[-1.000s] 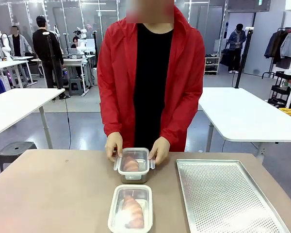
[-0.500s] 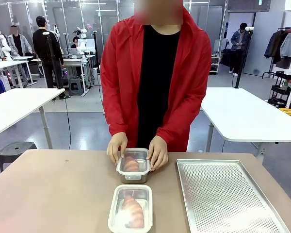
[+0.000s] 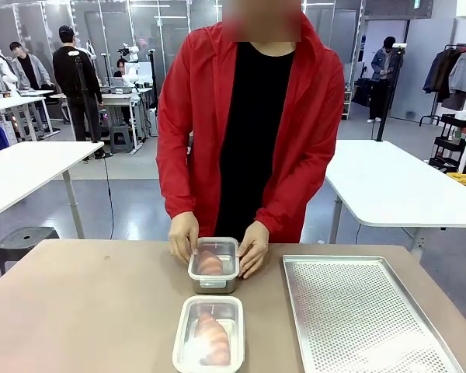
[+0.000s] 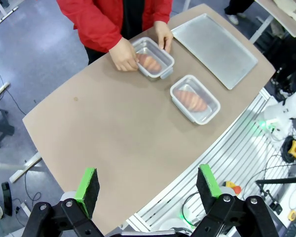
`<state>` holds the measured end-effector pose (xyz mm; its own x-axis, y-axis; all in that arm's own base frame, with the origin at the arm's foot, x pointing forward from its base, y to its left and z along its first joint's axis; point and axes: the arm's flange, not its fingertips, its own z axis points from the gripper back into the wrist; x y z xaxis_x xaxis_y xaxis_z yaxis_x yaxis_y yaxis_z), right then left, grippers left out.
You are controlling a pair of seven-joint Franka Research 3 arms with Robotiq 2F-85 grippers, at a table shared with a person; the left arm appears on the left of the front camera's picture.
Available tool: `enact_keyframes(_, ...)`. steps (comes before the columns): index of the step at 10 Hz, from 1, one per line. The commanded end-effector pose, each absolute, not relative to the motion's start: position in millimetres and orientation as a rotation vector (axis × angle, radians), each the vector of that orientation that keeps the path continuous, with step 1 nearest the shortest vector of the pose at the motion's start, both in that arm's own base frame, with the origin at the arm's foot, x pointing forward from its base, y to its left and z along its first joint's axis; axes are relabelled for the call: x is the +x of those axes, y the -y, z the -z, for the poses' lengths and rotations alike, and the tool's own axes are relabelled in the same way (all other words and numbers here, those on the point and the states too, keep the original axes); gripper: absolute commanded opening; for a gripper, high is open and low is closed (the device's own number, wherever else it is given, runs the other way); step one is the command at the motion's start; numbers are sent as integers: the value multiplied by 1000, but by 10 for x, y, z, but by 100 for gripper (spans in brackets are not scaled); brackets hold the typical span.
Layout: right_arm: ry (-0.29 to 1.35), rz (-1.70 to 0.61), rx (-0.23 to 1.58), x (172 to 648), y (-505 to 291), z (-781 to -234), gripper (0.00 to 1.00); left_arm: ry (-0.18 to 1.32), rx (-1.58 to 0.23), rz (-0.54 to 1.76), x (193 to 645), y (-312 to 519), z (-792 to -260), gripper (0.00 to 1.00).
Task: Place the bread into the airtight container.
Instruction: Pick up a Butter Roll and place it into an empty Airtight Container.
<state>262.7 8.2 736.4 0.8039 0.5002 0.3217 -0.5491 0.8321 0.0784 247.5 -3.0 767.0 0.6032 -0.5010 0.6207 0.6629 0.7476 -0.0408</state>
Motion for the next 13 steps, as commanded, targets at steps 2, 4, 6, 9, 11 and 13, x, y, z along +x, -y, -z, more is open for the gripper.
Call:
enact_keyframes(2,297,-567,170,2645,-73,-7383,100,628,-292,700,2465,39,-7683,100)
enact_keyframes(4,297,-567,170,2645,-73,-7383,100,628,-292,700,2465,39,-7683,100)
enact_keyframes(6,297,-567,170,2645,-73,-7383,100,628,-292,700,2465,39,-7683,100)
enact_keyframes(9,297,-567,170,2645,-73,-7383,100,628,-292,700,2465,39,-7683,100)
enact_keyframes(11,297,-567,170,2645,-73,-7383,100,628,-292,700,2465,39,-7683,100)
enact_keyframes(13,297,-567,170,2645,-73,-7383,100,628,-292,700,2465,39,-7683,100)
